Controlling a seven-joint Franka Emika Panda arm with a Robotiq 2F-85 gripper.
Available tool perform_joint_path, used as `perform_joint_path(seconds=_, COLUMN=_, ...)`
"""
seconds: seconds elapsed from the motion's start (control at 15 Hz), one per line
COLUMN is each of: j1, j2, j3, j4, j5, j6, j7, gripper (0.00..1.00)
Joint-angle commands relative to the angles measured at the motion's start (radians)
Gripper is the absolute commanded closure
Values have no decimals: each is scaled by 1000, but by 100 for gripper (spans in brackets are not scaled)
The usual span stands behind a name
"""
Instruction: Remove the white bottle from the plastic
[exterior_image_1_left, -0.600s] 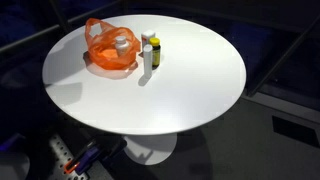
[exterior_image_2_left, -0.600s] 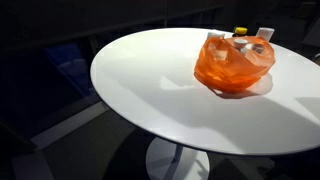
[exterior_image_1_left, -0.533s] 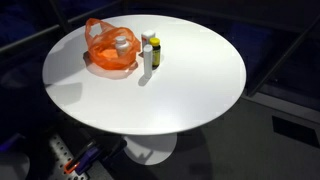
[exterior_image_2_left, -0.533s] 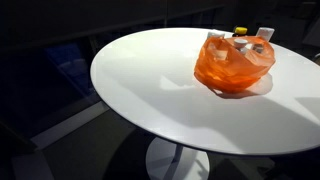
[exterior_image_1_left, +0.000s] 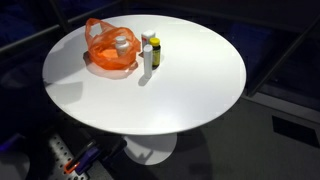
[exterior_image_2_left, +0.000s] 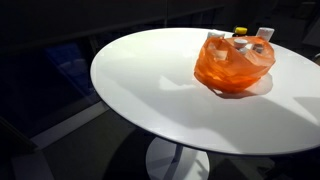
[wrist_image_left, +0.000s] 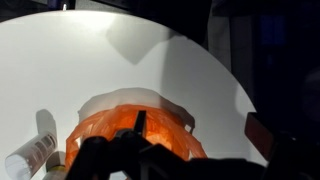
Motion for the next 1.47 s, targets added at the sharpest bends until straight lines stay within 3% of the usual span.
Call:
perform_joint_path(seconds=0.0, j1=-25, j2=27, j3=21, j4=35, j5=-29, j6=30, j7=22, gripper=0)
perform_joint_path(seconds=0.93, j1=-49, j2=145, j3=44, j4=-36, j5=-219, j6=462, j7=145, gripper=0)
perform_joint_path(seconds=1.4, j1=-51, j2=206, j3=45, j4=-105, j5=-293, j6=583, j7=256, gripper=0)
